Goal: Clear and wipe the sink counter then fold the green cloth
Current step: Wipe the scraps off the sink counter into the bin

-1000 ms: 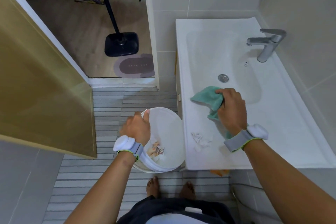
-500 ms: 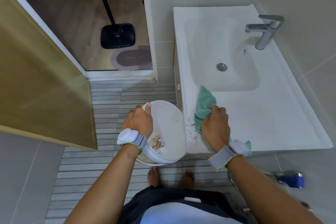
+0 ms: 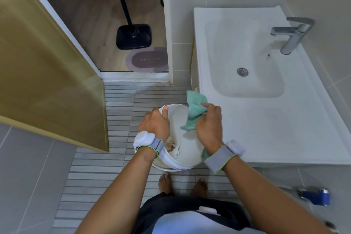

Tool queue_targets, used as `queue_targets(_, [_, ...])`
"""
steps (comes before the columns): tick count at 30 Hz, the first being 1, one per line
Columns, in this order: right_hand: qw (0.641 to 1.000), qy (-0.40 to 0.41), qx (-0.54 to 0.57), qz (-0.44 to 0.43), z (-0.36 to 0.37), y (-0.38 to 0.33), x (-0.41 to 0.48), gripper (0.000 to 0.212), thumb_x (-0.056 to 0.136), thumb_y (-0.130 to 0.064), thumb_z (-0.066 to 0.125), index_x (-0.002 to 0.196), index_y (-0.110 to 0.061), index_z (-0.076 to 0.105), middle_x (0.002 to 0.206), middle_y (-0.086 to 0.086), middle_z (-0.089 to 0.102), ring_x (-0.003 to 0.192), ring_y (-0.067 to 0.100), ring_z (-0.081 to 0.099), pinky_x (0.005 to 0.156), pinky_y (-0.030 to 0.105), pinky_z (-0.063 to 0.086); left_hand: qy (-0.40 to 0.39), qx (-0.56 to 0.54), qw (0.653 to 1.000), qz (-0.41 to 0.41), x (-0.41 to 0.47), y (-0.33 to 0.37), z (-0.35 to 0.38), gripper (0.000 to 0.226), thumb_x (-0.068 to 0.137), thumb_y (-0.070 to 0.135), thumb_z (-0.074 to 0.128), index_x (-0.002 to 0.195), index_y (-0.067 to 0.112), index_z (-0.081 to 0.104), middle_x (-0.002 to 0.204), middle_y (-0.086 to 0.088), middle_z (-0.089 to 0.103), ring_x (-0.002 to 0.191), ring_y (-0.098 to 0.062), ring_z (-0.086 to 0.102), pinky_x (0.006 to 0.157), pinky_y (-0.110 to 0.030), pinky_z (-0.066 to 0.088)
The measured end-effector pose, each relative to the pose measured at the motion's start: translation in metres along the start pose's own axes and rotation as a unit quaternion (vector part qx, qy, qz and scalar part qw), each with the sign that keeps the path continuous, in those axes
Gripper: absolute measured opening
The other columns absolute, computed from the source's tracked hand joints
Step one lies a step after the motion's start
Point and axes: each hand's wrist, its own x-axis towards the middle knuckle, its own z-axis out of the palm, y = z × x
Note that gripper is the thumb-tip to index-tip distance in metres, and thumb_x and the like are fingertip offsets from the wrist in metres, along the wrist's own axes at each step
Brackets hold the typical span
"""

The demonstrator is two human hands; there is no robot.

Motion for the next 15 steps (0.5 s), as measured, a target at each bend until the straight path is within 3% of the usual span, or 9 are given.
queue_targets(3, [0.995, 0.082, -0.051, 0.007, -0.030, 0.006, 0.014, 0.037, 0.084, -0.005, 0.042, 0.115, -0.021, 0.055, 0.124, 0.007, 0.046, 0.117, 0.028, 0.045, 0.084, 0.040, 0.045, -0.001, -0.008, 1.000, -0.002, 0.001, -0.003, 0.000, 0.060, 0.098, 0.059, 0.023, 0.112, 0.012, 0.058, 0.112, -0.017, 0.062, 0.098, -0.042, 0.060, 0.080, -0.041, 0.043])
queue_targets(6, [0.979, 0.137, -0.150, 0.026, -0.055, 0.027, 0.027, 0.039, 0.082, -0.007, 0.041, 0.117, -0.015, 0.056, 0.124, 0.014, 0.048, 0.116, 0.037, 0.043, 0.084, 0.046, 0.044, 0.001, -0.005, 1.000, 0.000, 0.002, -0.002, 0.000, 0.060, 0.099, 0.058, 0.022, 0.112, 0.011, 0.058, 0.112, -0.017, 0.062, 0.098, -0.041, 0.060, 0.074, -0.038, 0.039])
queue_targets(8, [0.973, 0.120, -0.188, 0.052, -0.058, 0.040, 0.029, 0.041, 0.081, -0.009, 0.038, 0.119, -0.011, 0.054, 0.123, 0.018, 0.047, 0.114, 0.041, 0.043, 0.085, 0.049, 0.044, 0.001, -0.008, 1.000, 0.003, 0.004, -0.001, 0.000, 0.060, 0.099, 0.058, 0.022, 0.113, 0.012, 0.057, 0.113, -0.017, 0.062, 0.099, -0.041, 0.060, 0.072, -0.037, 0.036])
queue_targets(11, [0.983, 0.058, -0.165, 0.049, -0.038, 0.043, 0.018, 0.045, 0.077, 0.003, 0.045, 0.120, -0.009, 0.052, 0.124, 0.019, 0.043, 0.115, 0.040, 0.041, 0.087, 0.047, 0.045, -0.004, -0.011, 1.000, 0.007, 0.007, 0.000, -0.001, 0.060, 0.099, 0.058, 0.021, 0.116, 0.012, 0.056, 0.116, -0.016, 0.061, 0.101, -0.041, 0.060, 0.074, -0.037, 0.038])
queue_targets(15, [0.994, -0.033, -0.094, -0.040, 0.003, 0.018, -0.005, 0.052, 0.076, 0.007, 0.040, 0.124, -0.012, 0.048, 0.125, 0.012, 0.038, 0.114, 0.032, 0.040, 0.095, 0.046, 0.043, 0.001, -0.003, 1.000, 0.006, 0.010, 0.003, -0.001, 0.059, 0.099, 0.057, 0.022, 0.117, 0.012, 0.056, 0.115, -0.016, 0.061, 0.101, -0.041, 0.059, 0.076, -0.038, 0.040])
